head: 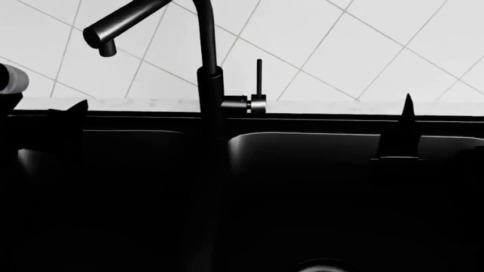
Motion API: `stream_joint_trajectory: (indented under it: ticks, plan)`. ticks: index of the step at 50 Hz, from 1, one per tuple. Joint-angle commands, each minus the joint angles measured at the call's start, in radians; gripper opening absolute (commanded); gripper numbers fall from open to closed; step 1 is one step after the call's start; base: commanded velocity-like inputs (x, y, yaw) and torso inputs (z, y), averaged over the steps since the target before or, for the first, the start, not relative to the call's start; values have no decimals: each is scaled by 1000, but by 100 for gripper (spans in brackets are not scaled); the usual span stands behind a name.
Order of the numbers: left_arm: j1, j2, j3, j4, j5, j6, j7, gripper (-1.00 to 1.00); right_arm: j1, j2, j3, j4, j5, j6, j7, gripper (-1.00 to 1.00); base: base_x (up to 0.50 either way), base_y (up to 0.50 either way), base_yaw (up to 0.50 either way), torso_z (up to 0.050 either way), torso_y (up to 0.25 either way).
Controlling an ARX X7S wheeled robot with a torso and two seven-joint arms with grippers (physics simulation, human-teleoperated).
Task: Pick the pan and sponge and place them into the sink. Then turn on the water.
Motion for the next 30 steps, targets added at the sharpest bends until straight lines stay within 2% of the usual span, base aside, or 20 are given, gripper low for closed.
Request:
stream_joint_trajectory:
  ticks: [1, 6, 14, 23, 30]
  plan:
    - [4, -3, -1, -1, -5, 0, 0, 100, 19, -26, -24, 28, -5, 4, -12, 100, 0, 0, 0, 0, 0]
    - [4, -4, -5, -2, -8, -2, -7, 100, 147, -80, -154, 88, -68, 81, -61, 100, 0, 0, 0, 0, 0]
    - [3, -5, -8, -14, -9, 1, -5, 100, 320, -254, -280, 348, -158, 59, -210, 100, 0, 0, 0, 0, 0]
    - [8, -8, -19, -22, -15, 7, -8, 100, 487, -461, -404, 745, -318, -84, -416, 100, 0, 0, 0, 0, 0]
    - [-6, -2, -18, -26, -16, 3, -14, 100, 581, -564, -450, 1018, -394, -184, -534, 100, 0, 0, 0, 0, 0]
